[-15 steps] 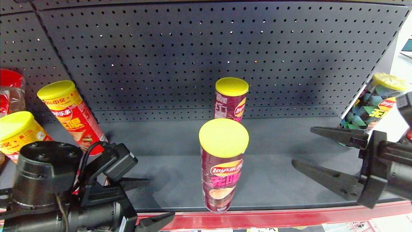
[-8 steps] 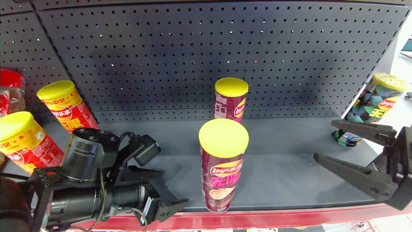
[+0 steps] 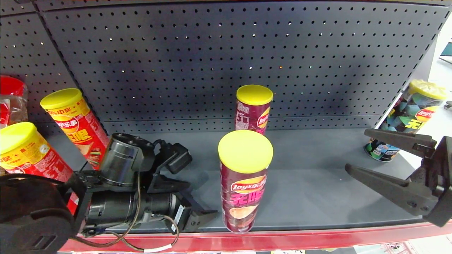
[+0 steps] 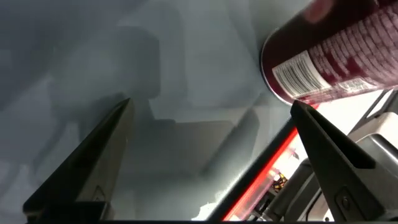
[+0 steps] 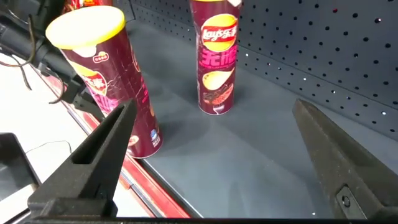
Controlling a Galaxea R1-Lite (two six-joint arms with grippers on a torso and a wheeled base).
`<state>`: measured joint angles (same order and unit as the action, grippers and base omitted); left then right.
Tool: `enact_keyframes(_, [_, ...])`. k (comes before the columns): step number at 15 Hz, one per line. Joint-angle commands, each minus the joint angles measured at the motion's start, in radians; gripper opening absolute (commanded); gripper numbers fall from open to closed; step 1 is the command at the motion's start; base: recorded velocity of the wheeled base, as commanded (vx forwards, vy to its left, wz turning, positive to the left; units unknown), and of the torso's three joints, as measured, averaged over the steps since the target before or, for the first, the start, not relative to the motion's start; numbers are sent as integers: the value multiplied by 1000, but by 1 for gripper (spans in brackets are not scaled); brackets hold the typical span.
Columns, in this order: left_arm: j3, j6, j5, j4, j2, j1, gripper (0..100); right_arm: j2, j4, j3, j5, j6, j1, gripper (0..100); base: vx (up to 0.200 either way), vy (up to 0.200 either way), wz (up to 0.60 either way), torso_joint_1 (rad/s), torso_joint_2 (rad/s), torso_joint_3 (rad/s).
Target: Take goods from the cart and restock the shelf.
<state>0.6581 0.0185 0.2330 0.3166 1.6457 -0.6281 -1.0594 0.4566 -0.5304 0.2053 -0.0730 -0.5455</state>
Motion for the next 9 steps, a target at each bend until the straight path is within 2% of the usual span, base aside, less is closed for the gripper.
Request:
enact_keyframes(1, [9, 0, 0, -1, 23, -7, 100, -5, 1, 0, 0, -1, -1, 100, 0, 0, 0, 0, 0, 0])
enact_keyframes(9, [57, 0, -1, 1, 74, -28, 100, -7, 1, -8, 0, -1, 10, 100, 0, 0, 0, 0, 0, 0])
